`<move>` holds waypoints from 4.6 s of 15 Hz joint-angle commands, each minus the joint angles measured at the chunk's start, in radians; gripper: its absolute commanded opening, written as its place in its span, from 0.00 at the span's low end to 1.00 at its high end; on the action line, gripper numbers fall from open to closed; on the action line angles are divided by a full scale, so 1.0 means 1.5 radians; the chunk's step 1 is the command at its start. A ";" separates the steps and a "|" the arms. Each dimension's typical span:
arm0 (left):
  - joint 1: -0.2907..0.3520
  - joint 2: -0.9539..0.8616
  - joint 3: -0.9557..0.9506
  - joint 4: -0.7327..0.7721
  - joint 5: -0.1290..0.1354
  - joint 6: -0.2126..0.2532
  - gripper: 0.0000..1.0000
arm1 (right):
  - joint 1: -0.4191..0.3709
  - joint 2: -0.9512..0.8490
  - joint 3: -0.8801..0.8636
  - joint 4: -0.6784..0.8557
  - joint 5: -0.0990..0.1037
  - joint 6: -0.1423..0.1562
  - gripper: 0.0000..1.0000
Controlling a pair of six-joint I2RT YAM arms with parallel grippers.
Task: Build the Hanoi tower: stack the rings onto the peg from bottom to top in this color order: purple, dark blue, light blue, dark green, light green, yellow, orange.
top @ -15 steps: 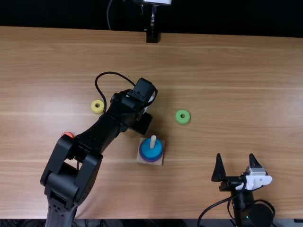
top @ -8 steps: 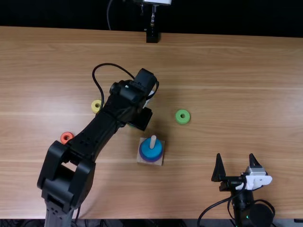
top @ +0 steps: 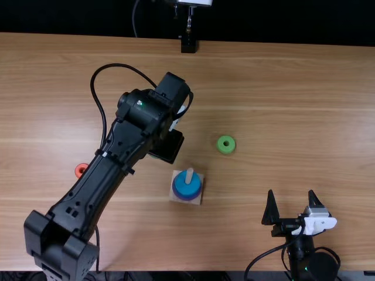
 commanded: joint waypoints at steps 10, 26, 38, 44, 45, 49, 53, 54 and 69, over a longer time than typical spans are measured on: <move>-0.101 -0.083 0.017 0.001 0.004 -0.104 0.00 | -0.003 -0.008 -0.003 0.003 -0.001 0.000 1.00; -0.149 -0.042 0.015 0.009 0.008 -0.135 0.00 | -0.003 -0.008 -0.003 0.003 -0.001 0.000 1.00; -0.151 -0.024 -0.004 0.009 0.008 -0.135 0.00 | -0.003 -0.008 -0.003 0.003 -0.001 0.000 1.00; -0.150 -0.023 -0.033 0.012 0.007 -0.135 0.00 | -0.003 -0.008 -0.003 0.003 -0.001 0.000 1.00; -0.150 -0.023 -0.038 0.012 0.007 -0.135 0.00 | -0.003 -0.008 -0.003 0.003 0.000 0.000 1.00; -0.149 -0.023 -0.046 0.012 0.009 -0.135 0.00 | -0.003 -0.008 -0.004 0.003 -0.001 0.000 1.00; -0.144 -0.007 -0.047 0.018 0.014 -0.132 1.00 | -0.003 -0.008 -0.003 0.003 -0.001 0.000 1.00; -0.142 -0.008 -0.046 0.018 0.012 -0.132 1.00 | -0.003 -0.008 -0.003 0.003 -0.001 0.000 1.00; 0.185 -0.488 -0.542 0.629 0.008 -0.127 1.00 | -0.003 -0.008 -0.003 0.003 -0.001 0.000 1.00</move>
